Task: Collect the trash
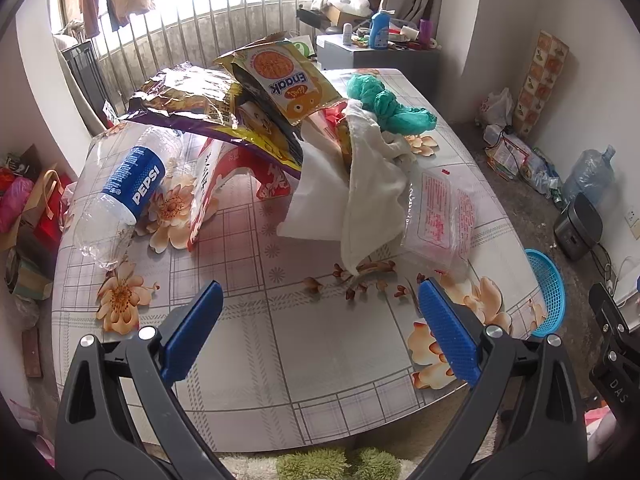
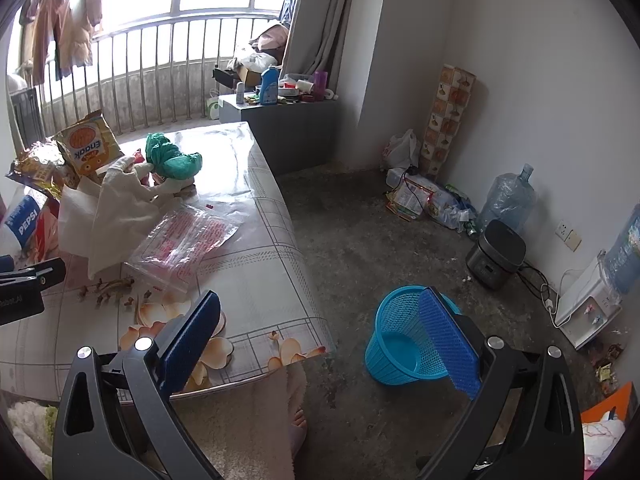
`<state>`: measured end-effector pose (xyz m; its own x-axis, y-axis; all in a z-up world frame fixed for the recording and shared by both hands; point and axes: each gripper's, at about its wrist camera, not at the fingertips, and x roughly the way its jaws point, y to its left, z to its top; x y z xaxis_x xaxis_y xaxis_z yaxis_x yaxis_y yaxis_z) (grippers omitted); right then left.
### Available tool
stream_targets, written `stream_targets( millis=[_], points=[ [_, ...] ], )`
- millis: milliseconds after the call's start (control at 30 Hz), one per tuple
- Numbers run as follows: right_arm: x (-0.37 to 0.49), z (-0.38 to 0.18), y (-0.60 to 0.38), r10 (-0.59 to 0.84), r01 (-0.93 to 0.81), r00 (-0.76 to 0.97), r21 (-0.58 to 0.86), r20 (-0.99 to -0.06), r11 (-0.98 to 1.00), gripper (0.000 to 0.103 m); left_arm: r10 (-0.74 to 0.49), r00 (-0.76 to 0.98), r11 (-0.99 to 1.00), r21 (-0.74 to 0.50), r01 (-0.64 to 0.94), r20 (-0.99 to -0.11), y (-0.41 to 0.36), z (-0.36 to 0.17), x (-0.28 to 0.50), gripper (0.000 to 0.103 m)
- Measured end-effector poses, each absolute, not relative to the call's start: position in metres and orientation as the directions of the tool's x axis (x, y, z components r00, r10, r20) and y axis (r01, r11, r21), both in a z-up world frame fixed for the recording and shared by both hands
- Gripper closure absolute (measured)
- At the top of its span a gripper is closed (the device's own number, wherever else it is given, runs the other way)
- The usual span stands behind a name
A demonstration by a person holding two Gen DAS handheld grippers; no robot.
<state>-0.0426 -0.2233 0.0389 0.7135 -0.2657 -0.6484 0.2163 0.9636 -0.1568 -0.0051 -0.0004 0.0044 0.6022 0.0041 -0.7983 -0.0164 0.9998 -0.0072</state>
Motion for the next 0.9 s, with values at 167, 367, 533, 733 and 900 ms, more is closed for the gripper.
stream_targets(
  millis=[167, 367, 533, 733, 900],
  points=[
    [-0.0416, 0.0374, -0.2228, -0.260, 0.211, 0.711, -0.154, -0.653, 0.965, 0.006, 0.005, 0.601, 1.000, -0.005, -0.016, -0.799, -0.0002, 0.0041, -0.0046, 0.009],
    [-0.0418, 0.0379, -0.2226, -0.259, 0.211, 0.712, -0.154, -0.653, 0.965, 0.006, 0.006, 0.600, 1.000, -0.005, -0.017, -0.800, 0.0004, 0.0033, -0.0045, 0.009],
    [-0.0414, 0.0386, -0.2195, -0.257, 0.208, 0.714, -0.153, -0.652, 0.966, 0.006, 0.009, 0.603, 1.000, -0.005, -0.021, -0.798, 0.0017, 0.0022, -0.0055, 0.009],
    [-0.0418, 0.0406, -0.2198, -0.255, 0.209, 0.715, -0.149, -0.651, 0.966, 0.006, 0.011, 0.603, 1.000, -0.006, -0.026, -0.798, 0.0036, 0.0020, -0.0062, 0.009],
    [-0.0418, 0.0411, -0.2195, -0.255, 0.209, 0.715, -0.148, -0.651, 0.967, 0.006, 0.011, 0.604, 1.000, -0.005, -0.026, -0.797, 0.0037, 0.0027, -0.0065, 0.009]
  ],
)
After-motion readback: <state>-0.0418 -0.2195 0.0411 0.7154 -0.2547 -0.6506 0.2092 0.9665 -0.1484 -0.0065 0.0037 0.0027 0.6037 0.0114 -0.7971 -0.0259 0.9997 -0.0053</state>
